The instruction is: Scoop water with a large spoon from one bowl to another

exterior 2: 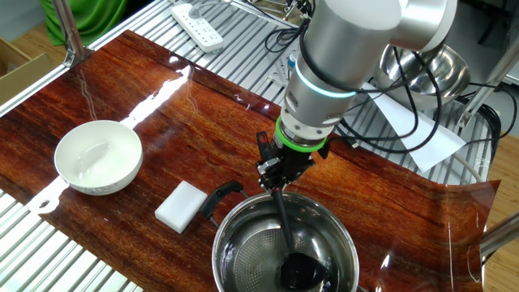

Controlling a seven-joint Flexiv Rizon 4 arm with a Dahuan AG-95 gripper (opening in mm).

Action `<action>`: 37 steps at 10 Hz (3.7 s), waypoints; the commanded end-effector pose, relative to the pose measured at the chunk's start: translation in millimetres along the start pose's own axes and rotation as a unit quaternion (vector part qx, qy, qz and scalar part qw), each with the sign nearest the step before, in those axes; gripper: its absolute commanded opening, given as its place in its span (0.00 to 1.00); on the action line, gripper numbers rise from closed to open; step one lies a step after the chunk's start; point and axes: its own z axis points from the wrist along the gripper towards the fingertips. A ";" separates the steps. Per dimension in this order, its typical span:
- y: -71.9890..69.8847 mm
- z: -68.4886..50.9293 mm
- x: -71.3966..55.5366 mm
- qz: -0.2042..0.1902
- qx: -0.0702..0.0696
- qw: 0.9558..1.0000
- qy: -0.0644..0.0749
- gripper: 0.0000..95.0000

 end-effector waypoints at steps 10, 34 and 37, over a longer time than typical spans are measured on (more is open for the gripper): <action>0.4 -9.4 0.1 -0.042 0.000 0.999 0.013 0.00; 15.7 -67.0 -9.7 -0.165 -0.020 0.986 -0.006 0.00; 22.5 -74.9 -11.0 -0.180 -0.025 0.983 -0.012 0.00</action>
